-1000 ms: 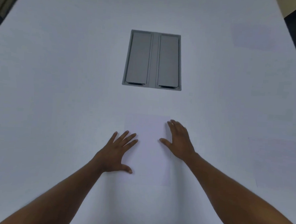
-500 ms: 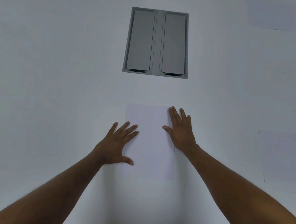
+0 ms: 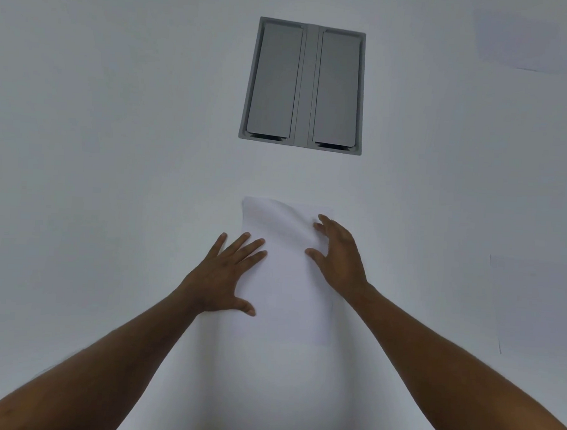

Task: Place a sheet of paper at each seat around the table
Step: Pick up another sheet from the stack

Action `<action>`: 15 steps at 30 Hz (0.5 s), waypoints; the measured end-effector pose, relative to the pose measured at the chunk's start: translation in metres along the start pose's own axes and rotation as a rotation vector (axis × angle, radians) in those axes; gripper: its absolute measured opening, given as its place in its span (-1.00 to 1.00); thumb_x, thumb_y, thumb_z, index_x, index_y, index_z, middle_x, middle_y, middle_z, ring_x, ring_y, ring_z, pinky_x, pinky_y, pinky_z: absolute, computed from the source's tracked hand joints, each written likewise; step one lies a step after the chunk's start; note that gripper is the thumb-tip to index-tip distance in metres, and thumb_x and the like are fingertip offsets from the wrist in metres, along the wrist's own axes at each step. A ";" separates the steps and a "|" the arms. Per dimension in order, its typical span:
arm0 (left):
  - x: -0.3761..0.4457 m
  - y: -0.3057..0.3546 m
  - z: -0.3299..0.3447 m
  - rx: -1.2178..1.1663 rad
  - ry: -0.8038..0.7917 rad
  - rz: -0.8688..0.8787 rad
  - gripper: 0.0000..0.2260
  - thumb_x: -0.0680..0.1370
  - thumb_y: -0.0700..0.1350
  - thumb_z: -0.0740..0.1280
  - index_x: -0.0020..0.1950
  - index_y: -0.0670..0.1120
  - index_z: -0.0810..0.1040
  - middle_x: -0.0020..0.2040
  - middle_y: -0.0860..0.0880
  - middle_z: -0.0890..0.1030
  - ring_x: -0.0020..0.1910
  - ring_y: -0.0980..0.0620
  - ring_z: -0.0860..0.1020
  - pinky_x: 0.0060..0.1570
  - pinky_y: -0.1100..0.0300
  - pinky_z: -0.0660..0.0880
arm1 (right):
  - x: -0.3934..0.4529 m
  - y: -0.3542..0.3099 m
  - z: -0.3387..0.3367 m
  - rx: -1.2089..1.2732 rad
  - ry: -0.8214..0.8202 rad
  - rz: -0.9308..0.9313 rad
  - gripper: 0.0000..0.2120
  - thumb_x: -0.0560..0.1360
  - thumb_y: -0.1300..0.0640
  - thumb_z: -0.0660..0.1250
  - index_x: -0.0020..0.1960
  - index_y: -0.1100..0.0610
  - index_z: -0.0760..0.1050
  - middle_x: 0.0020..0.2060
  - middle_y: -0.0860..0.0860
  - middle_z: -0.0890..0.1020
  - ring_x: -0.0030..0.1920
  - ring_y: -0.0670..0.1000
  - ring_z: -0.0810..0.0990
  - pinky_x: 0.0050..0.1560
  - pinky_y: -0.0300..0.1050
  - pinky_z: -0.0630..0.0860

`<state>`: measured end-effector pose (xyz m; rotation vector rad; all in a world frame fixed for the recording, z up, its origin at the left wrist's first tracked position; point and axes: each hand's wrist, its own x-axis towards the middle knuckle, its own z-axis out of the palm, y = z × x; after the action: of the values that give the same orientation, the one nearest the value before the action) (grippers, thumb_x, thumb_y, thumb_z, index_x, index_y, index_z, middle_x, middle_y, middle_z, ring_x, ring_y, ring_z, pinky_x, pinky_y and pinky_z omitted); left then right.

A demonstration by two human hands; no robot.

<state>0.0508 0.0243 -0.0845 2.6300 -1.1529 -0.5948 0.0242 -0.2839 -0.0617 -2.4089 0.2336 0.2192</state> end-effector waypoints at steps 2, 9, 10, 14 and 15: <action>0.000 0.000 0.001 -0.002 0.009 0.002 0.18 0.35 0.69 0.25 0.77 0.01 0.09 0.79 0.07 -0.04 0.77 -0.03 -0.17 0.70 -0.29 -0.17 | -0.005 0.000 0.004 -0.045 -0.002 -0.009 -0.30 0.56 0.09 0.53 0.62 0.13 0.34 0.46 0.00 0.59 0.56 0.14 0.41 0.61 0.14 0.28; 0.000 0.000 0.002 0.013 0.024 0.007 0.18 0.35 0.69 0.24 0.77 0.00 0.11 0.79 0.06 -0.03 0.77 -0.05 -0.15 0.70 -0.30 -0.15 | -0.019 -0.012 0.015 -0.051 0.074 0.050 -0.40 0.59 0.07 0.49 0.58 0.07 0.38 0.38 -0.04 0.65 0.46 0.10 0.45 0.47 0.08 0.42; 0.000 0.000 0.002 0.017 0.028 0.008 0.18 0.35 0.69 0.24 0.77 0.00 0.11 0.79 0.06 -0.03 0.77 -0.05 -0.15 0.70 -0.30 -0.15 | -0.021 -0.017 0.016 -0.016 0.083 0.075 -0.39 0.60 0.09 0.49 0.58 0.07 0.37 0.37 -0.05 0.65 0.42 0.08 0.44 0.44 0.00 0.42; -0.001 0.000 0.003 0.005 0.032 0.002 0.18 0.35 0.69 0.26 0.77 0.00 0.11 0.79 0.07 -0.03 0.77 -0.03 -0.16 0.70 -0.29 -0.16 | -0.029 -0.031 0.019 0.243 0.128 0.257 -0.41 0.58 0.15 0.52 0.55 0.02 0.39 0.35 -0.08 0.63 0.40 -0.02 0.39 0.27 -0.22 0.37; -0.001 0.000 0.003 0.006 0.034 0.001 0.18 0.35 0.69 0.26 0.77 0.00 0.11 0.79 0.07 -0.03 0.77 -0.03 -0.16 0.70 -0.29 -0.16 | -0.030 -0.033 0.020 0.308 0.154 0.303 -0.42 0.56 0.16 0.54 0.51 0.01 0.41 0.34 -0.06 0.62 0.41 0.00 0.41 0.28 -0.19 0.40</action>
<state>0.0490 0.0248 -0.0870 2.6331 -1.1481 -0.5450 0.0008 -0.2428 -0.0489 -2.0775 0.6565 0.1236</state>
